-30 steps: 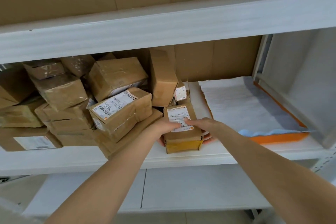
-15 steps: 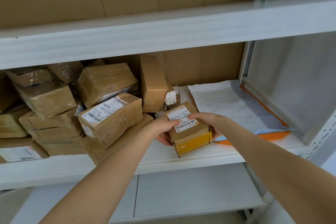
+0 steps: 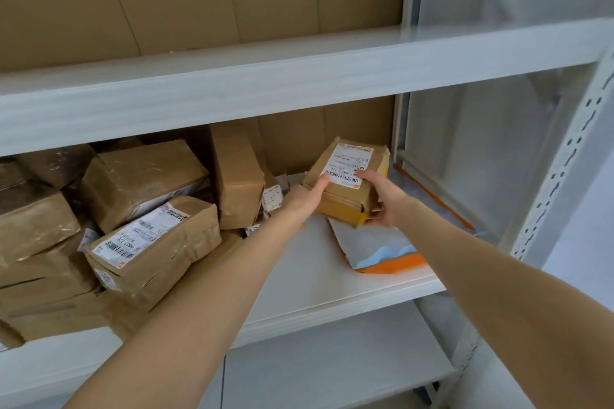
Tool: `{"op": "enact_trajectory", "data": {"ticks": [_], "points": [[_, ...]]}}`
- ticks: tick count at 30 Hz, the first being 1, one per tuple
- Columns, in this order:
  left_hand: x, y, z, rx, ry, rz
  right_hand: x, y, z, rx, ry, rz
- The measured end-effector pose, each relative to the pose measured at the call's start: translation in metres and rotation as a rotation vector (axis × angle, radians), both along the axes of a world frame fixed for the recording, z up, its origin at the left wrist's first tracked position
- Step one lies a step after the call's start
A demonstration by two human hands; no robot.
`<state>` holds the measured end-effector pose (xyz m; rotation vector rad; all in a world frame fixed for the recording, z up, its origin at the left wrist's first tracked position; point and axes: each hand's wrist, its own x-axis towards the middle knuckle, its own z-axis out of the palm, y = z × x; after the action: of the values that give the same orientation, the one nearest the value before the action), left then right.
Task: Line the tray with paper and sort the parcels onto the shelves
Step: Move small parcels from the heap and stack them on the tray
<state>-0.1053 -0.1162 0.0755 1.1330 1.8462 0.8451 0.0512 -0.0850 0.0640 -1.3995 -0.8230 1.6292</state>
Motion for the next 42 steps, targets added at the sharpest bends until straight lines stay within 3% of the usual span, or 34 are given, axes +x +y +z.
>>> {"op": "enact_trajectory", "data": {"ticks": [8, 14, 20, 24, 32, 42], "points": [[0.025, 0.024, -0.009, -0.051, -0.385, -0.006, -0.002, 0.018, -0.008, 0.017, 0.158, -0.143], [0.046, 0.046, -0.022, -0.087, -0.484, -0.069, 0.010, 0.031, -0.015, 0.025, 0.245, -0.190], [0.065, 0.081, -0.031, 0.049, -0.481, 0.011, 0.034, 0.063, -0.022, 0.022, 0.138, -0.130], [0.064, 0.112, -0.029, 0.046, -0.376, 0.060, 0.071, 0.098, -0.025, 0.035, 0.042, -0.314], [0.077, 0.179, -0.050, 0.024, -0.348, 0.136, 0.095, 0.166, -0.033, 0.069, -0.153, -0.181], [0.093, 0.215, -0.086, 0.013, -0.363, 0.208, 0.096, 0.217, -0.074, 0.068, -0.232, -0.127]]}}
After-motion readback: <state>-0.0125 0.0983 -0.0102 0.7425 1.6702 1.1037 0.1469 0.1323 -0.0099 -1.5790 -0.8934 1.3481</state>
